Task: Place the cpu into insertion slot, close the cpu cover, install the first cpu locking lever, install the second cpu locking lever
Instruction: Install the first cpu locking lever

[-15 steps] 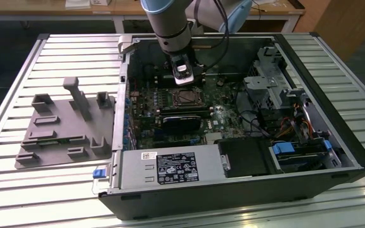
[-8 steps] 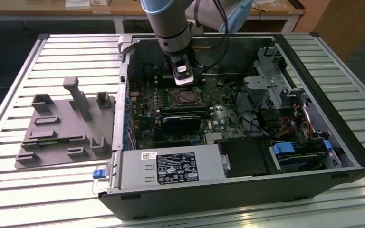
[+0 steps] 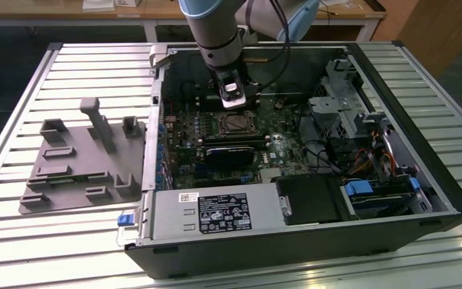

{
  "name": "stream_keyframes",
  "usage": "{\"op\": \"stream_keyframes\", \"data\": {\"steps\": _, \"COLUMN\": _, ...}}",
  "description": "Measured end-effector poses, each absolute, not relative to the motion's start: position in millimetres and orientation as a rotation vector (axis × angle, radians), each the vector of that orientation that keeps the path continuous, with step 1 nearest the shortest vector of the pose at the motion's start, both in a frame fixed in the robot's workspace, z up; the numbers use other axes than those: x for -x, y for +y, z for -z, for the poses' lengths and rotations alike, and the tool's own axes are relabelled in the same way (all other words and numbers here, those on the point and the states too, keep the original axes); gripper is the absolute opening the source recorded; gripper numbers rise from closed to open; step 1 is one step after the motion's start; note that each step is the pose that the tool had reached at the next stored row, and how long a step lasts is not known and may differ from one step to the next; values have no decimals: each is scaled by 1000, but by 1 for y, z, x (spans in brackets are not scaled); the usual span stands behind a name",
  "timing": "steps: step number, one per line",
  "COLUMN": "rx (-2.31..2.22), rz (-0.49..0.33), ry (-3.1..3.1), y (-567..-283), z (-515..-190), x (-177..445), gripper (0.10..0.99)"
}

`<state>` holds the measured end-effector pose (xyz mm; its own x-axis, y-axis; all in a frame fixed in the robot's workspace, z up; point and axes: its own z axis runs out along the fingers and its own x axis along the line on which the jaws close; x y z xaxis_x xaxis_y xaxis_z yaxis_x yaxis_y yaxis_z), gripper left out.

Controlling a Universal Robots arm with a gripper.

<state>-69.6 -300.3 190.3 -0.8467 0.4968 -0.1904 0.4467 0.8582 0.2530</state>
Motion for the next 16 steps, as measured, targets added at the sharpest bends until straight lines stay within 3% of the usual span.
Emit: {"op": "stream_keyframes", "data": {"steps": 16, "rx": -719, "rz": -291, "ry": 2784, "y": -300, "z": -205, "x": 70, "gripper": 102}}
